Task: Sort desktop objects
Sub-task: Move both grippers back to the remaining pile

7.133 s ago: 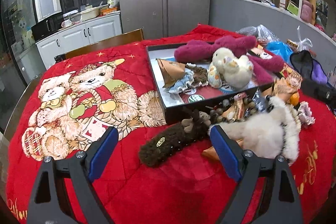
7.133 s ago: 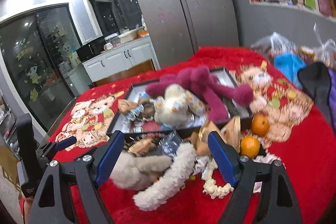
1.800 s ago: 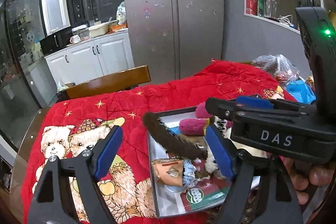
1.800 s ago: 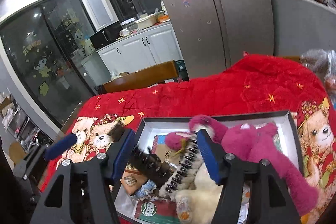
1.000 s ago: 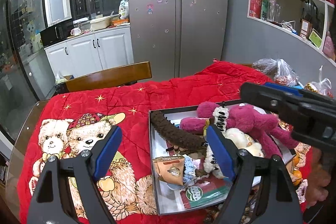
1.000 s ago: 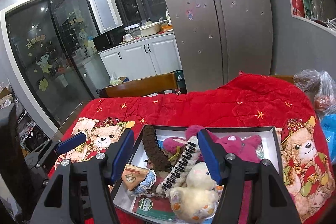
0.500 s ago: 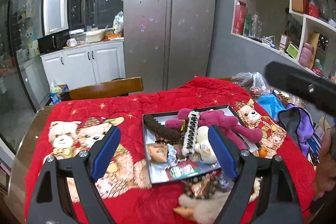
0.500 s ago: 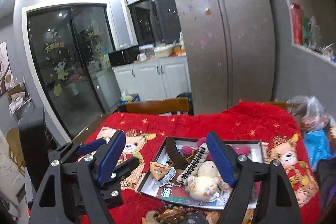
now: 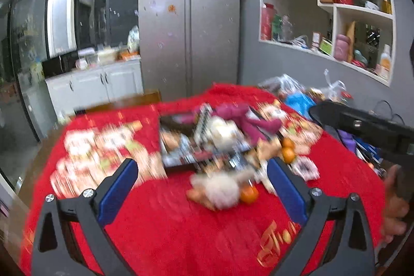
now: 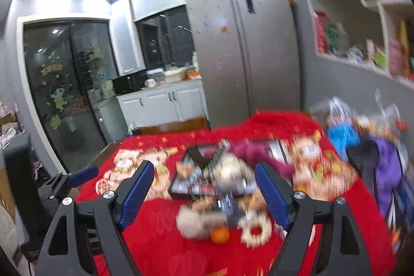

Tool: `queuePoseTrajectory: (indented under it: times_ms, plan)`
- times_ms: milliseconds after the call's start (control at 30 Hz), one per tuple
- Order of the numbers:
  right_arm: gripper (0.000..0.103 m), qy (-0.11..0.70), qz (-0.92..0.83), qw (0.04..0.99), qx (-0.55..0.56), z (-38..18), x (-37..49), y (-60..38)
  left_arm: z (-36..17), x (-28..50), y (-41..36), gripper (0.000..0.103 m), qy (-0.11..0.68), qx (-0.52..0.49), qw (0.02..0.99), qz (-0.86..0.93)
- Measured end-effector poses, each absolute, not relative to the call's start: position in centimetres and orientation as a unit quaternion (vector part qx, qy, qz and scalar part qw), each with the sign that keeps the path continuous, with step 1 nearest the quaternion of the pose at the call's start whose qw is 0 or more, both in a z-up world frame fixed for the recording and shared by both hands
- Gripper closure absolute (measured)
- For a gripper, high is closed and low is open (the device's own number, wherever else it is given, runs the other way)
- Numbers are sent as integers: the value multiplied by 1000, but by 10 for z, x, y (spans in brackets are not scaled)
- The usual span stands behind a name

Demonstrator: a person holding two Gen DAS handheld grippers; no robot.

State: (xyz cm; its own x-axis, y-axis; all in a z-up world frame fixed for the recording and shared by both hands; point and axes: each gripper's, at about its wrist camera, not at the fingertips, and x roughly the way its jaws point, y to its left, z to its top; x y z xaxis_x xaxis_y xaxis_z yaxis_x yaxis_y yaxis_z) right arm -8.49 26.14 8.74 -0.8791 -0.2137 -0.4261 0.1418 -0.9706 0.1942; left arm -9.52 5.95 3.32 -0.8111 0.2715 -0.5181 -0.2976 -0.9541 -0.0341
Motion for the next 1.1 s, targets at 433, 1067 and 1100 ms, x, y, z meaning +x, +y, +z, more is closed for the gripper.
queuePoseTrajectory:
  times_ms: [433, 1067, 1100]
  plan:
    - [20, -70, -952, 40, 295, 23, -61, 285, -31, -95, 65, 2, 6, -349, 146, 926]
    - [21, -103, -934, 27, 341, -11, -83, 317, -44, -136, 73, 2, 23, -381, 142, 913]
    - [20, -102, -933, 31, 343, -13, -86, 317, -45, -138, 75, 2, 26, -381, 144, 913]
